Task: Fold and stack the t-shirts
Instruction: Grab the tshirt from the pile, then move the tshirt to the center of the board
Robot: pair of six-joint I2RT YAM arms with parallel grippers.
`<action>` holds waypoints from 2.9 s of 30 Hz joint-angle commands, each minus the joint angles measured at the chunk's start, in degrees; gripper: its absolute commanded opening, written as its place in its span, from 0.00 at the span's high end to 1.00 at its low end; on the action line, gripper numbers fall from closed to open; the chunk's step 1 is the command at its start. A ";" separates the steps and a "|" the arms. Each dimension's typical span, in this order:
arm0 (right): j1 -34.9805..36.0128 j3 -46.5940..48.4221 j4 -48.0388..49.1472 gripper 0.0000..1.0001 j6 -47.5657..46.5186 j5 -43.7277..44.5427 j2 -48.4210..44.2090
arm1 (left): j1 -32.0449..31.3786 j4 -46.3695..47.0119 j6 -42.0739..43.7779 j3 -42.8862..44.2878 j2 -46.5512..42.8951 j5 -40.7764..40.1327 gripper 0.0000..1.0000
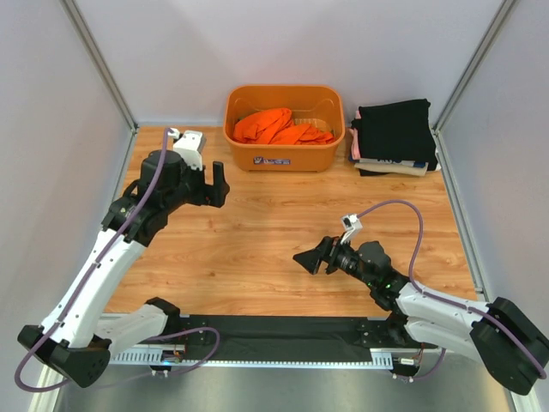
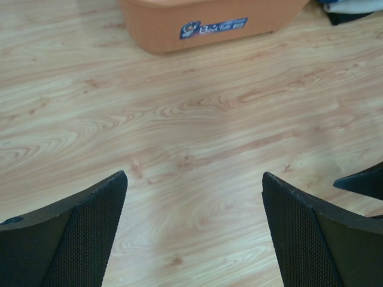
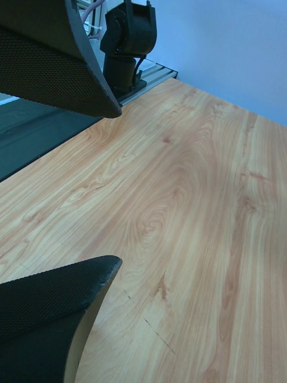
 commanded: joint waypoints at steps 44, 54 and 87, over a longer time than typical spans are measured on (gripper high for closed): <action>0.02 4.58 3.46 0.02 -0.34 -0.19 8.04 | 8.89 27.11 -21.08 75.35 81.58 20.94 1.00; 0.02 4.40 3.46 0.02 -0.16 -0.19 7.77 | 8.89 30.63 -21.88 77.11 58.81 21.99 1.00; -1.30 35.26 -52.01 0.02 -9.13 19.06 5.39 | 10.11 9.70 -11.77 2.09 12.00 -3.40 0.00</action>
